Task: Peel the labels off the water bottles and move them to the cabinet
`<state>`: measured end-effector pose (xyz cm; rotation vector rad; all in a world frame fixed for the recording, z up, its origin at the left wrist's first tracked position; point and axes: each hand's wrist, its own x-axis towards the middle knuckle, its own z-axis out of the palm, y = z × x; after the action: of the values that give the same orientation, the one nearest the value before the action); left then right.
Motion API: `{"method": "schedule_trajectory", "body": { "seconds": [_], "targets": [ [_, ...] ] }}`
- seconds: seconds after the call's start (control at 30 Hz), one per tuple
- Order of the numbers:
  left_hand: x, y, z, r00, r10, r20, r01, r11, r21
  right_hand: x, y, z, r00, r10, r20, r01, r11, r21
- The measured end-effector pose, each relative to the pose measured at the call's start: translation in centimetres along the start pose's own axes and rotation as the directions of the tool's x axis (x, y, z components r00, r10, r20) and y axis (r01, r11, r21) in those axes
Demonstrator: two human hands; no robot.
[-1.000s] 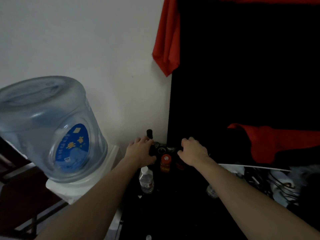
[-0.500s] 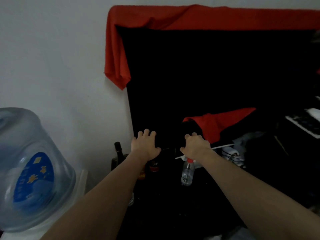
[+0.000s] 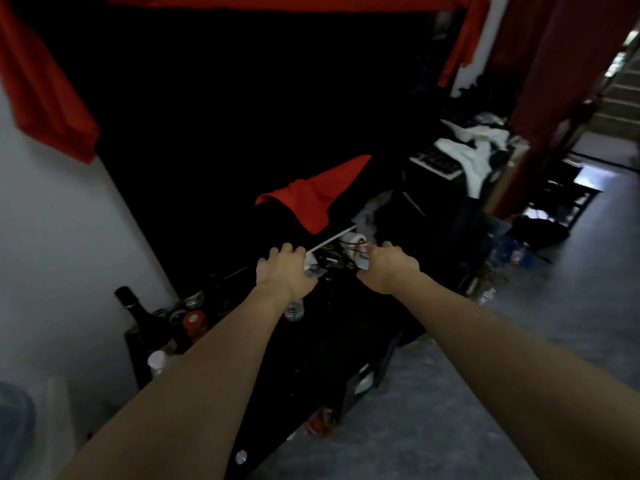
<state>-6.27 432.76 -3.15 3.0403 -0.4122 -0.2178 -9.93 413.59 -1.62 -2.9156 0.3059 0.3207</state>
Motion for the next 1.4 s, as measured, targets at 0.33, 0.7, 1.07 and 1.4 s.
{"method": "schedule_trajectory", "body": {
  "seconds": [0.33,0.7,1.07,1.4],
  "targets": [
    [1.6,16.6,-0.6,0.942,0.335,0.019,-0.336,0.941,0.04,-5.4,15.1,-1.6,0.964,0.263,-0.04,-0.26,0.963,0.075],
    [-2.9,41.7,2.0,0.784,0.608,0.127,-0.619,0.779,0.094,-16.8,38.1,-2.0,0.822,0.566,-0.06,-0.545,0.814,0.203],
    [-9.0,62.4,6.2,0.603,0.774,0.192,-0.797,0.598,0.089,-30.4,56.0,-0.2,0.558,0.829,-0.038,-0.776,0.537,0.33],
    [-8.4,74.9,9.8,0.49,0.843,0.22,-0.871,0.483,0.092,-33.5,65.5,-0.1,0.439,0.898,-0.038,-0.829,0.421,0.368]
  ]
}}
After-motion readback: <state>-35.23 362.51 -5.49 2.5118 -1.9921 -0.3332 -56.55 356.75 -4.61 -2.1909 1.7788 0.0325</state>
